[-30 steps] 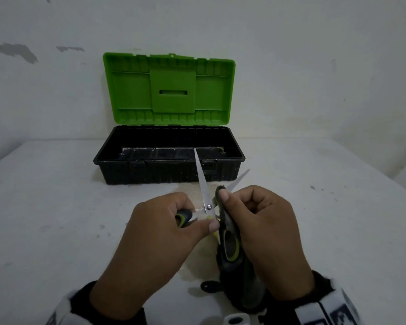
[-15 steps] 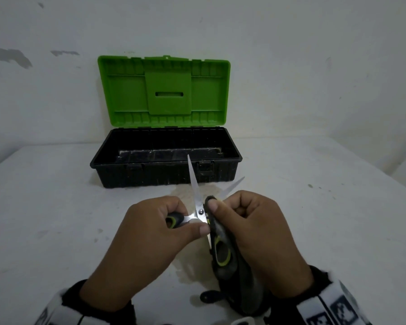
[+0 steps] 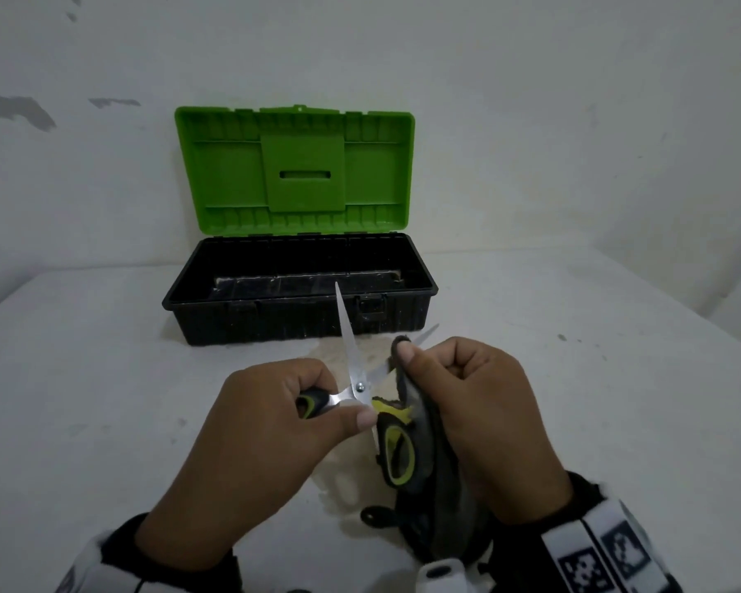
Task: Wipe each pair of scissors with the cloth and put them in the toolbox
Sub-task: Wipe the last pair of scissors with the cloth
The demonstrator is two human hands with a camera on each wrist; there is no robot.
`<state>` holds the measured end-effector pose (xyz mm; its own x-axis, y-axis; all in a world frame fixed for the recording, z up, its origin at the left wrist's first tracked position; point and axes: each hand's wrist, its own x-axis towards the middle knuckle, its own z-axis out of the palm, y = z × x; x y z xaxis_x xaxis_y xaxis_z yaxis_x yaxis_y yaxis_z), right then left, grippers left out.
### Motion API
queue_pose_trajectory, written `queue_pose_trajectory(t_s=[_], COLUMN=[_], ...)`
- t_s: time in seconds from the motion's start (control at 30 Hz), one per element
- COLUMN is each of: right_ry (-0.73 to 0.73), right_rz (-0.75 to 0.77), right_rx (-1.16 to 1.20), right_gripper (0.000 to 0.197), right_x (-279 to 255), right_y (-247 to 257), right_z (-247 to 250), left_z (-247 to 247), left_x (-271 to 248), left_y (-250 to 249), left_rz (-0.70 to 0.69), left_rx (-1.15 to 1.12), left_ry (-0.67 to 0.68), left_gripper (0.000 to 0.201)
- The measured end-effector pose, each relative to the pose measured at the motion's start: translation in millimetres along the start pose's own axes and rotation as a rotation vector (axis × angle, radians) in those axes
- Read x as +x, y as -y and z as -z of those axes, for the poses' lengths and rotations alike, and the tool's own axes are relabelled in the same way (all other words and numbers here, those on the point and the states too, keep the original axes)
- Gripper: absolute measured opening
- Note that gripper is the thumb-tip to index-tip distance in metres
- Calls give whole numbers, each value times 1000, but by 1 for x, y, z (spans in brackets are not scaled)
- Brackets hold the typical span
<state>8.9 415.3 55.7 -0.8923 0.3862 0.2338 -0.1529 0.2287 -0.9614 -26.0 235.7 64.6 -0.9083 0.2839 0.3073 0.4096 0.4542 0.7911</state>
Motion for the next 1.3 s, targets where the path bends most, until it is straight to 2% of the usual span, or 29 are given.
queue_pose_trajectory(t_s=[0.13,0.3,0.43,0.6,0.77,0.93,1.1,1.3], right_ry=[88,-31,42,-62,41,-53,41,-90], right_rz=[-32,-38,-31,-33,-33,-24,-28,-58], right_rx=[0,28,16,96,49,111,79,197], right_gripper=[37,39,37,37,35,36,36,42], right_x=[-7,5,-6,3,-9,4,-9,15], right_y=[3,-1,1,-3,-1,-5,-3,-11], right_z=[-2,7,1,9,3,13,9,27], left_z=[4,2,4,0,1,-2,-1,-7], left_x=[0,-1,-2,-5,-8,-11,-15,-16], left_y=[1,0,-1,0,0,-2,-2,1], left_rz=[-13,-28,-25,-32,-3,4,20,104], left_rx=[27,25,19,-4,-18,-21,-36,-72], left_ry=[19,-3,12,-4,12,4,19,8], left_gripper=[34,30,35,34,35,34,32,39])
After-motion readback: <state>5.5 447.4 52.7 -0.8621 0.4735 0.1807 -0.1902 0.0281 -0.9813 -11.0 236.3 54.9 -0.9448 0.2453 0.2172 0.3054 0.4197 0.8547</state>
